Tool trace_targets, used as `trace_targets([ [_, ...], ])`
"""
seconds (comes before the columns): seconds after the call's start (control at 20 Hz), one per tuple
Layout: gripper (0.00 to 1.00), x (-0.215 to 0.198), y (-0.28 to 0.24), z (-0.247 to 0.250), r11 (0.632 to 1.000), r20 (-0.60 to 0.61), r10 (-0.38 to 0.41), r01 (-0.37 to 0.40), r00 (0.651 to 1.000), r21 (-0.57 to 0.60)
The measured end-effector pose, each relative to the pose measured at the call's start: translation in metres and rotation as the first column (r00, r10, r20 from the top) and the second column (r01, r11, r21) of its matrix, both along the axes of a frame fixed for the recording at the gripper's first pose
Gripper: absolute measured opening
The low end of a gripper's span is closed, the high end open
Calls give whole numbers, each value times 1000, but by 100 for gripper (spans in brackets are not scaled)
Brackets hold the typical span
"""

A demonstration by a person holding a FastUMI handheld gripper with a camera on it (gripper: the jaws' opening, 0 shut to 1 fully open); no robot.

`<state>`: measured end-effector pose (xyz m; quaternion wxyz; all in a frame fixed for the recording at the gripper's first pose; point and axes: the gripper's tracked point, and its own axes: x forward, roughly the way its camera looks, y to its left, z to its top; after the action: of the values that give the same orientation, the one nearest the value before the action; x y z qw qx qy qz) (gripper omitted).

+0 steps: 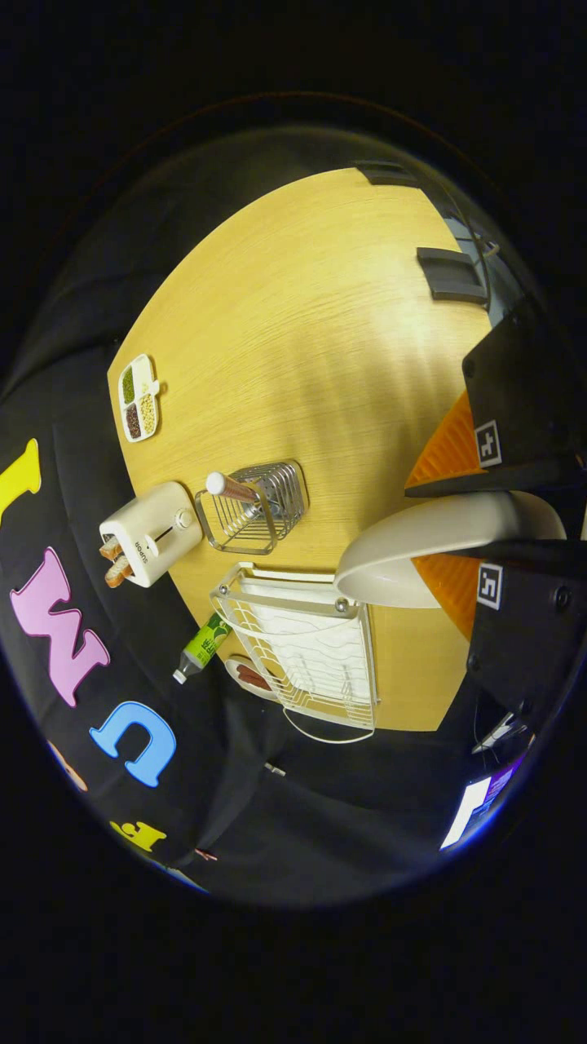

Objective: Take the plate from the dish rack, then take the spoon from the basket and place it into the plate.

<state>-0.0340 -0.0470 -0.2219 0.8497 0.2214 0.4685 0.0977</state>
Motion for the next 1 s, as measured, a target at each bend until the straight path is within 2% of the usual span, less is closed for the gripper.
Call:
trace_targets([
  [0.15,28,16,-10,-29,999,-26,35,-35,999,-20],
  [0.35,30,26,-14,-50,989,-32,148,-148,988,9],
  [0.6,32,40,-32,-71,978,5,204,-204,979,-47],
  [0.7,43,46,-36,-66,973,56,224,-219,973,-71],
  [0.9,99,60,-46,-42,964,199,251,-225,947,-143],
  [1.0,99,67,-40,-25,965,279,255,-223,926,-139],
])
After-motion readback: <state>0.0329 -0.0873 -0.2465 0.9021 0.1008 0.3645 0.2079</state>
